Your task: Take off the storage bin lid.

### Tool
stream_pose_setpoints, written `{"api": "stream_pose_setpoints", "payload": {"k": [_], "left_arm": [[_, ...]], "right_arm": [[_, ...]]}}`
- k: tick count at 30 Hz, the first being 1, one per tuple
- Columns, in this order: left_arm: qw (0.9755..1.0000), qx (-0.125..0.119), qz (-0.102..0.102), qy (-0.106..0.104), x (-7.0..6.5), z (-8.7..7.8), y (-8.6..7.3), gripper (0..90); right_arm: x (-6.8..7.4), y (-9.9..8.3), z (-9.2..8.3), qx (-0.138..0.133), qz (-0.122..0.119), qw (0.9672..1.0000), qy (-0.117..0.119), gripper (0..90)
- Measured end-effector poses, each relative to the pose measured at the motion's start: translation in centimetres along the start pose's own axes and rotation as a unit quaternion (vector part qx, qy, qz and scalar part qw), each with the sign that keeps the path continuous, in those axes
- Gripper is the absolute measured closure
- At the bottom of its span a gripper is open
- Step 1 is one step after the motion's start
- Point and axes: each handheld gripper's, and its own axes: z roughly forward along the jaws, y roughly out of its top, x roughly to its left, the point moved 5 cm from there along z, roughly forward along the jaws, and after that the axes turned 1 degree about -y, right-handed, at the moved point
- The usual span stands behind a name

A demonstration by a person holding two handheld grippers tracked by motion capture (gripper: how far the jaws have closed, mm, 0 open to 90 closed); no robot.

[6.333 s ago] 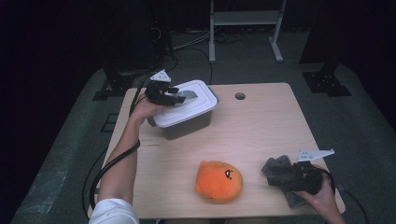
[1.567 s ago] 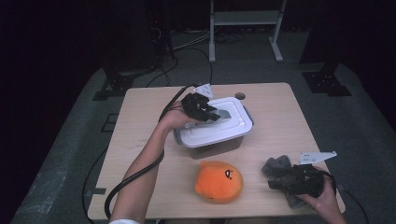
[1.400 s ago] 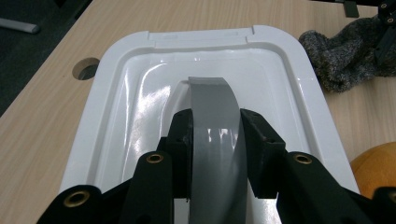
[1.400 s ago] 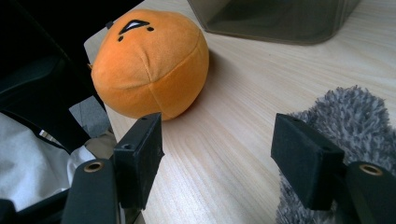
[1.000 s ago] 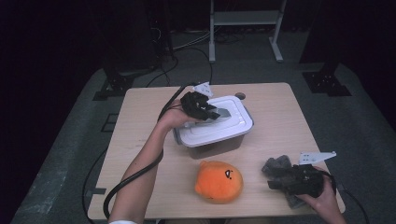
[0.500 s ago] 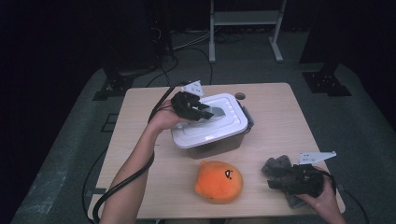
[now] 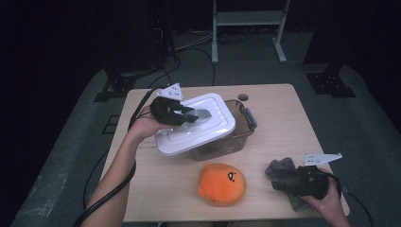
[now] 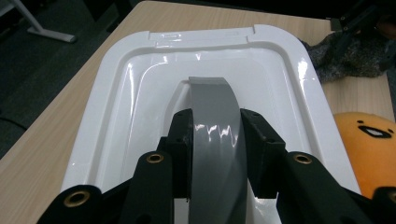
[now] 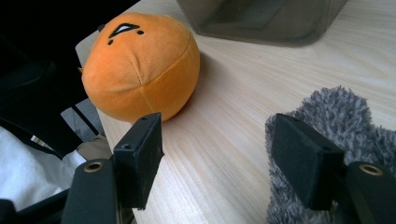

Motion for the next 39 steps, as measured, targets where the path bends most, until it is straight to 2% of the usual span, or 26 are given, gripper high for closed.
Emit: {"api": "stream_pose_setpoints", "payload": {"k": [3,4,17,33,39], "left_arm": [[1.0,0.0,-0.003,0.004,-0.2,-1.0,-0.7,66.4],[0.9999,-0.001,-0.007,0.01,-0.3,-1.9,-1.2,66.4],[0.9989,-0.001,-0.026,0.038,-0.7,-5.8,-4.2,66.4],[0.9974,-0.006,-0.043,0.057,-2.0,-9.3,-7.8,66.4],[0.9967,-0.017,-0.049,0.062,-2.7,-10.2,-9.2,66.4]], "right_arm": [[0.0,0.0,0.1,0.001,0.0,1.0,-0.002,32.7],[-0.1,0.0,0.1,0.002,0.0,1.0,-0.004,32.7],[-0.1,0.0,0.1,0.003,0.002,1.0,-0.006,32.7],[-0.3,-0.1,0.1,0.003,0.006,1.0,-0.008,32.7],[-0.3,-0.1,0.0,0.003,0.005,1.0,-0.008,32.7]]}}
